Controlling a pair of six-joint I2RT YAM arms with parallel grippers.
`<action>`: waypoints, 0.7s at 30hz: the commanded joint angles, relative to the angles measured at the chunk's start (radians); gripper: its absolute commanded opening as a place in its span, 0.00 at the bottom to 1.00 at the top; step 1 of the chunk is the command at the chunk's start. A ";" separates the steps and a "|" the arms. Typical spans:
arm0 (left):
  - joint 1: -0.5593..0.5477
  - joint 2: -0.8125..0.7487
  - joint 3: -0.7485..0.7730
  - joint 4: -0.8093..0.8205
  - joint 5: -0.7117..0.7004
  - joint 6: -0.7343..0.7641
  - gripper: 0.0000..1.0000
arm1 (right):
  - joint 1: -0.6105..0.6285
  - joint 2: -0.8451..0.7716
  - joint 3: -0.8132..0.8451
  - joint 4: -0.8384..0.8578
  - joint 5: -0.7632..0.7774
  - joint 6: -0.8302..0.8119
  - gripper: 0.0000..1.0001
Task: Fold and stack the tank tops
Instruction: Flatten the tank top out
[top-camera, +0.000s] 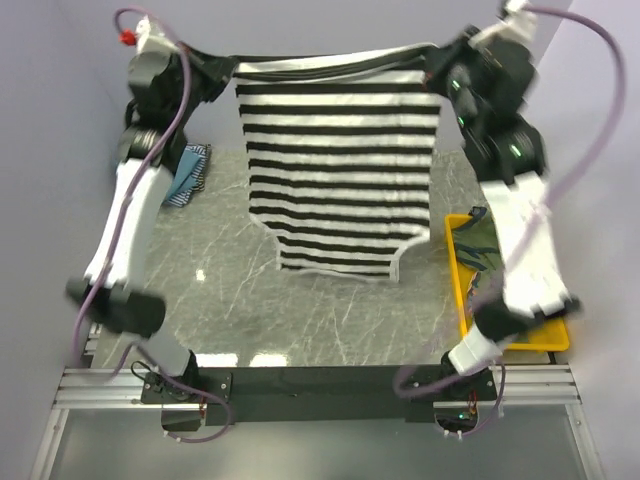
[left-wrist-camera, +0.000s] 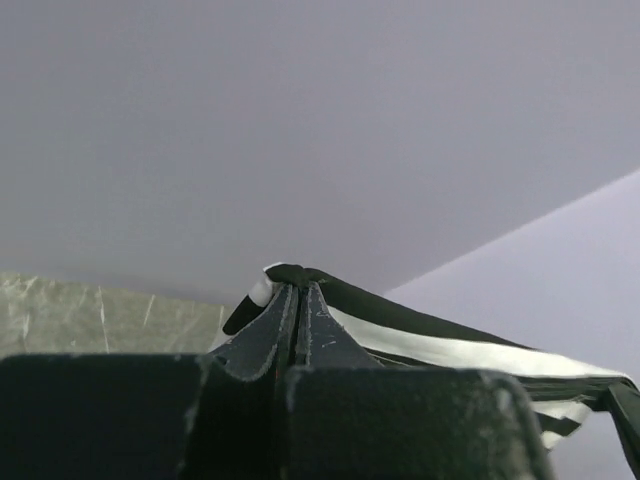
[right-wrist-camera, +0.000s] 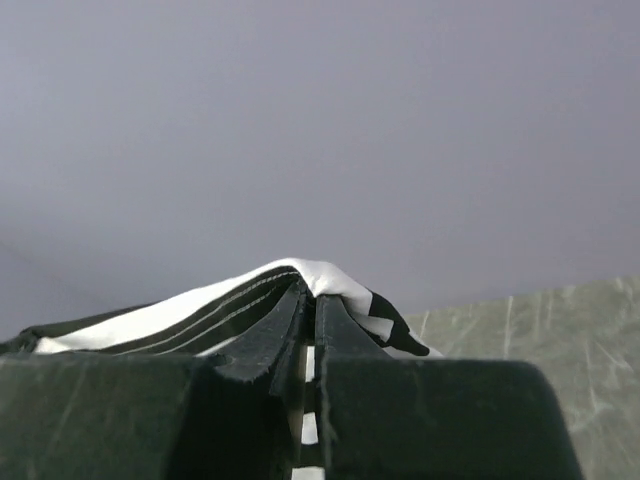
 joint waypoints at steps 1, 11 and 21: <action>0.056 0.160 0.201 0.153 0.140 -0.054 0.01 | -0.077 0.211 0.216 0.030 -0.160 -0.014 0.00; 0.157 0.463 0.498 0.369 0.266 -0.148 0.01 | -0.126 0.331 0.284 0.281 -0.243 -0.034 0.00; 0.185 0.179 -0.086 0.397 0.324 -0.132 0.01 | -0.126 0.078 -0.363 0.327 -0.195 0.079 0.00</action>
